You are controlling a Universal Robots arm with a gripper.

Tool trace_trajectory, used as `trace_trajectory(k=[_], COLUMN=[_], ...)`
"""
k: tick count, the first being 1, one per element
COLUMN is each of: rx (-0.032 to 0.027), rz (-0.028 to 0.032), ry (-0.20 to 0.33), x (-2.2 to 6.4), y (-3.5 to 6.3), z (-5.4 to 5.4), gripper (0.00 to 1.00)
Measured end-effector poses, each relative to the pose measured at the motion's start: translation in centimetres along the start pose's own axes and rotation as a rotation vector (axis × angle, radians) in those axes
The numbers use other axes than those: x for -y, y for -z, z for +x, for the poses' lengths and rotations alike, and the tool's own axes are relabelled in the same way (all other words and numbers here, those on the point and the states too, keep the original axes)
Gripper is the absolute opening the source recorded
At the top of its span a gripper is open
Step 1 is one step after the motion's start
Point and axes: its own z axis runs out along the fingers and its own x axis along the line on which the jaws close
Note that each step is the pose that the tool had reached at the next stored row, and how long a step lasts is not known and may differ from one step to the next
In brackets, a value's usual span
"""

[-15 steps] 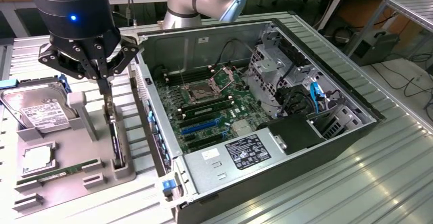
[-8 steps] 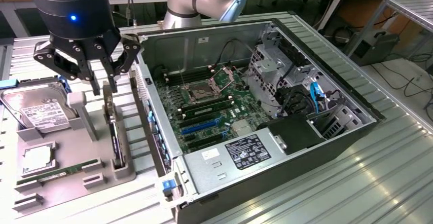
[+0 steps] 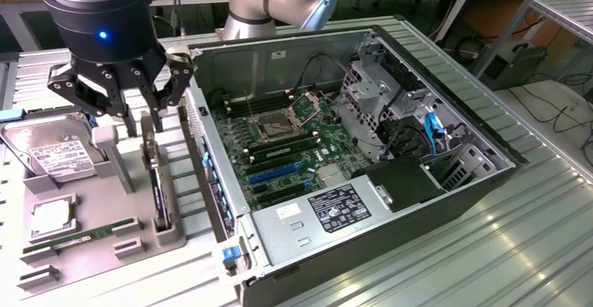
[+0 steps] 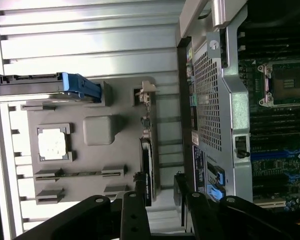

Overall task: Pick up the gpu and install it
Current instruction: 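Pick up the gpu and move the gpu toward the slot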

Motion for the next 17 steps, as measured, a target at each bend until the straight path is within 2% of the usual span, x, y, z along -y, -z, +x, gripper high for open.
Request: trace_trajectory(k=[8, 17], rx=[-0.0023, -0.0022], rz=[0.0002, 0.0001], ry=[0.0, 0.0], x=[0.98, 1.22], y=[-1.78, -3.45], z=[0.4, 0.5], gripper=[0.36, 0.36])
